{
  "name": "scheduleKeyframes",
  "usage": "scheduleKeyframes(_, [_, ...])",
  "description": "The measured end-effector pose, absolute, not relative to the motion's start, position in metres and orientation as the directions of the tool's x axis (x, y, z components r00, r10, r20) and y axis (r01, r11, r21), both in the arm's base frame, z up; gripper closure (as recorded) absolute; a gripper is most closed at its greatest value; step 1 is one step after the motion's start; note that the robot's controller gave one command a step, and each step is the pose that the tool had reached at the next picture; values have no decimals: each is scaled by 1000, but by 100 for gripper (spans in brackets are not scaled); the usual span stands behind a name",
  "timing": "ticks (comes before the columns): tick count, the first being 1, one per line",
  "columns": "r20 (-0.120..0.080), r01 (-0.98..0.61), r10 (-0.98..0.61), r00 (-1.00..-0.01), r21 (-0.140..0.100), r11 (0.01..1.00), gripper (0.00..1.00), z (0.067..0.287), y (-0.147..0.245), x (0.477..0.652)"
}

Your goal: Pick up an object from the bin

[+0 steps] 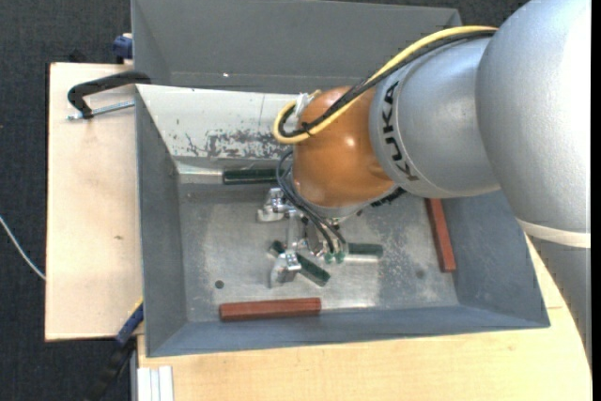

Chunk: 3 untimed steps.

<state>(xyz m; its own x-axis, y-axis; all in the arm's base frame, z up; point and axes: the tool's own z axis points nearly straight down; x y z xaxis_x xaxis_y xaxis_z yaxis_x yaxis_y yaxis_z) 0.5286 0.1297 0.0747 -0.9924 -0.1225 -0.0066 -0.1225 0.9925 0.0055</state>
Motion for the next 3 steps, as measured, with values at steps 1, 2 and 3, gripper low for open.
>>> scheduleKeyframes(1, [7, -31, -31, -999, 5, 999, 100, 77, 97, 545])
scheduleKeyframes(2, [-17, -28, -28, -999, 4, 1000, 0, 75, 94, 549])
scheduleKeyframes(3, [-16, -28, -27, -999, 4, 1000, 0, 75, 94, 549])
